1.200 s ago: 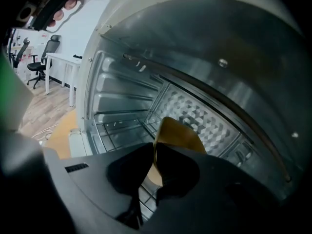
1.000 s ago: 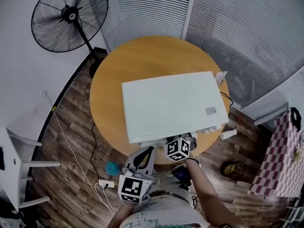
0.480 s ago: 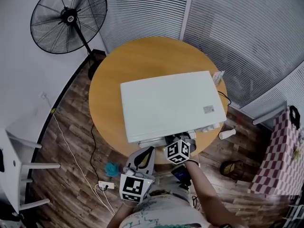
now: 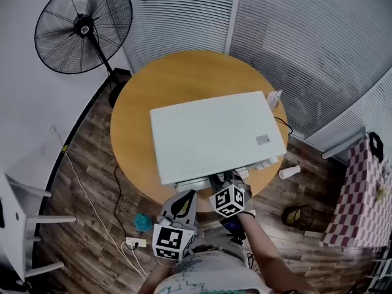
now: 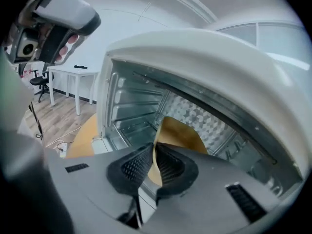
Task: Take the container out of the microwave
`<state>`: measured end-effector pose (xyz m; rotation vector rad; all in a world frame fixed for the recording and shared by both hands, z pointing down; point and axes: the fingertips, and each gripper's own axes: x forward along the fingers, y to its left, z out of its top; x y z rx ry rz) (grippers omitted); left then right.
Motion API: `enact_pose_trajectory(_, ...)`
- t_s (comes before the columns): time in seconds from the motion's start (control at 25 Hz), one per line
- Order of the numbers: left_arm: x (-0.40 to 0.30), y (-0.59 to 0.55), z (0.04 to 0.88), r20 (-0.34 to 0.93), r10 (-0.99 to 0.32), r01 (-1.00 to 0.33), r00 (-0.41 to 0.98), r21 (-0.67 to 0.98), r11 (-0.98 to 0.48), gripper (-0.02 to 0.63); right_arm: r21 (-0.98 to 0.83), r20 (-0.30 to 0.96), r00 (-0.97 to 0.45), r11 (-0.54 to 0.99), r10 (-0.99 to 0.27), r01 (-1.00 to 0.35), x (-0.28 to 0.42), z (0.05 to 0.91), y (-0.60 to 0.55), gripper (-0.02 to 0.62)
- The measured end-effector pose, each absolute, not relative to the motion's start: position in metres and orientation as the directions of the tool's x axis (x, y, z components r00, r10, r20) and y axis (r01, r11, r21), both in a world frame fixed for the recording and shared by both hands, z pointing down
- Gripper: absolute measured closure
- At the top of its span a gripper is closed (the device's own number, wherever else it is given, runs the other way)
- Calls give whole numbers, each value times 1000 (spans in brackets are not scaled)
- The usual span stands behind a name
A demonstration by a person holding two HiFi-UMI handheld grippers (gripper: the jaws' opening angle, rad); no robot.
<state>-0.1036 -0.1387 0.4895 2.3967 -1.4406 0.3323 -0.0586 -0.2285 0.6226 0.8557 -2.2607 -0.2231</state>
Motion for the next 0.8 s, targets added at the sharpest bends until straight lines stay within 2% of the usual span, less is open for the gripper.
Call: enact_pose_trajectory(0.8, -95, -122, 493, 369, -790, -870, 490, 147, -471, 592, 203, 560, -606, 803, -565, -561, -49, 595, -170, 578)
